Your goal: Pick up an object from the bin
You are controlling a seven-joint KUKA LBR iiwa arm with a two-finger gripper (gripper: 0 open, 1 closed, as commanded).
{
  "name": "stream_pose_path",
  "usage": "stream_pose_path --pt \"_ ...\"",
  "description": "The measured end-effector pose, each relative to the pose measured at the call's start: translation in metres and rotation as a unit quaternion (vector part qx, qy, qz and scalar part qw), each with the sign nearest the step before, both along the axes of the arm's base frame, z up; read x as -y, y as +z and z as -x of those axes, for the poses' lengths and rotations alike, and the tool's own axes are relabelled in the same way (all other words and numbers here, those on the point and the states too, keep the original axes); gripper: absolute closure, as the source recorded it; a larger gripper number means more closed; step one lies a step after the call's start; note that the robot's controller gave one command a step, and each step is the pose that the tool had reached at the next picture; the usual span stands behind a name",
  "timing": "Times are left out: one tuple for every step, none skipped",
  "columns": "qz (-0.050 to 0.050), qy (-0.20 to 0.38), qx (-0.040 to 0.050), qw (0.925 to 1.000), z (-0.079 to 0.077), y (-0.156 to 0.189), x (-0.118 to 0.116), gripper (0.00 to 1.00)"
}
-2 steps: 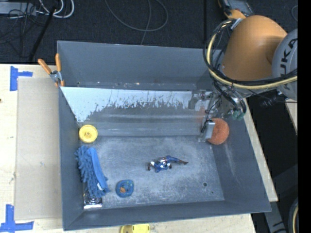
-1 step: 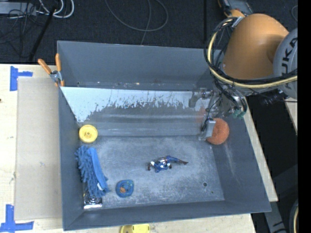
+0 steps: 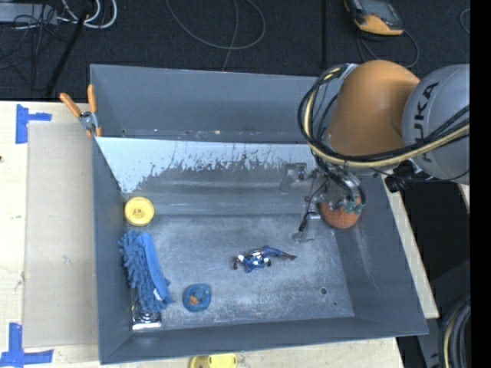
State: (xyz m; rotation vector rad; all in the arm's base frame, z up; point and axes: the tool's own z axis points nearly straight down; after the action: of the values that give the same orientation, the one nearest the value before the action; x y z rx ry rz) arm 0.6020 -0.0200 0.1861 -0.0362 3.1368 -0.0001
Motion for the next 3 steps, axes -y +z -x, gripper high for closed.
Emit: stream_pose_path --pt "0.000 -0.034 -0.0049 0.9994 0.008 -0.028 -0.026 0.00" --pt "0.000 -0.027 0.0007 0.9996 0.016 -0.066 -0.029 0.00" --pt "0.000 -0.075 -0.0030 0.9972 0.022 -0.100 -0.042 1.00"
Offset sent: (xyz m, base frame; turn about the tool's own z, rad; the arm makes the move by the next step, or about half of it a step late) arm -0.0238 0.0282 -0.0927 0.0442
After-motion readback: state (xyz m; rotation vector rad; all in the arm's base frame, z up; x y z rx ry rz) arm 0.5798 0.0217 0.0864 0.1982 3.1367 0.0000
